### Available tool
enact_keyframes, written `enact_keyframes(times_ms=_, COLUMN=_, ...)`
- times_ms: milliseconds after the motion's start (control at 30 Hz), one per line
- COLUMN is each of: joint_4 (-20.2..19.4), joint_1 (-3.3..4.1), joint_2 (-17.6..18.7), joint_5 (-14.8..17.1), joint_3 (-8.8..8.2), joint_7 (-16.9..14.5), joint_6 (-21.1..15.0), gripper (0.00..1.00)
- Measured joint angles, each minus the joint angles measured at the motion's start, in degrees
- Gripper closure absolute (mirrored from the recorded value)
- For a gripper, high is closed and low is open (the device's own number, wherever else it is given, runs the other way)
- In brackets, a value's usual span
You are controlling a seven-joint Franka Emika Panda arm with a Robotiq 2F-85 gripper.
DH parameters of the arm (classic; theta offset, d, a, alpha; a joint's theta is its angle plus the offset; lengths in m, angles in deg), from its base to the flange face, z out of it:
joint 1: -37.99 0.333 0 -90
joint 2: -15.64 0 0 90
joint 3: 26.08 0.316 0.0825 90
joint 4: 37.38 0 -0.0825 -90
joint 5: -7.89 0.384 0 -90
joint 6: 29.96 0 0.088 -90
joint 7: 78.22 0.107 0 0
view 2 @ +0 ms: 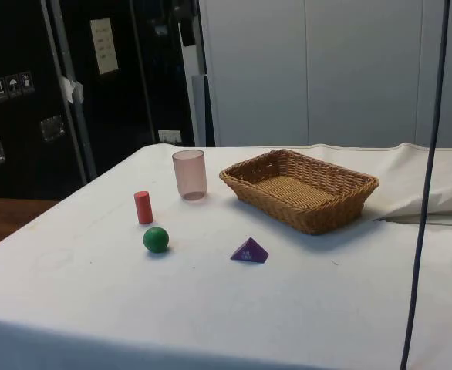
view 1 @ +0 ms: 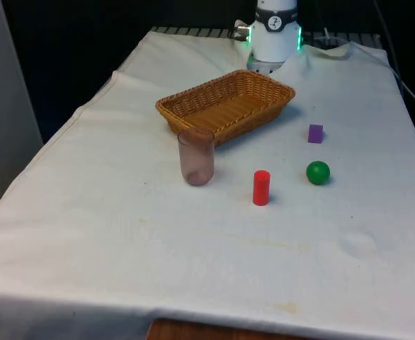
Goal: Pick up the triangular block and place it into the basket.
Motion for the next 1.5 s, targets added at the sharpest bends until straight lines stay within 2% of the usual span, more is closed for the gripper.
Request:
enact_keyframes(times_ms=267, joint_4=-1.0, joint_1=0.06, joint_2=-0.2, joint_5=0.1, joint_3=1.55, joint_7=1.8, joint_6=-0.6, gripper=0.0)
enact_keyframes(times_ms=467, joint_4=-3.8, joint_1=0.17, joint_2=-1.5, joint_5=0.1, joint_3=3.15, joint_7=4.1, joint_6=-2.2, gripper=0.0)
enact_keyframes(times_ms=733, joint_4=-8.1, joint_1=0.17, joint_2=-3.4, joint_5=0.4, joint_3=4.58, joint_7=6.2, joint_6=-4.8, gripper=0.0)
enact_keyframes(times_ms=800, joint_4=-8.1, joint_1=0.17, joint_2=-3.4, joint_5=0.4, joint_3=4.58, joint_7=6.2, joint_6=-4.8, gripper=0.0)
enact_keyframes(times_ms=1033, joint_4=-11.6, joint_1=0.17, joint_2=-4.9, joint_5=0.5, joint_3=6.13, joint_7=8.5, joint_6=-8.1, gripper=0.0)
enact_keyframes(times_ms=1267, joint_4=-17.0, joint_1=0.17, joint_2=-6.4, joint_5=0.4, joint_3=7.73, joint_7=10.5, joint_6=-13.1, gripper=0.0)
enact_keyframes(times_ms=1333, joint_4=-17.0, joint_1=0.17, joint_2=-6.4, joint_5=0.4, joint_3=7.73, joint_7=10.5, joint_6=-13.1, gripper=0.0)
enact_keyframes(times_ms=1500, joint_4=-21.5, joint_1=0.17, joint_2=-7.8, joint_5=-0.2, joint_3=8.94, joint_7=11.6, joint_6=-16.8, gripper=0.0)
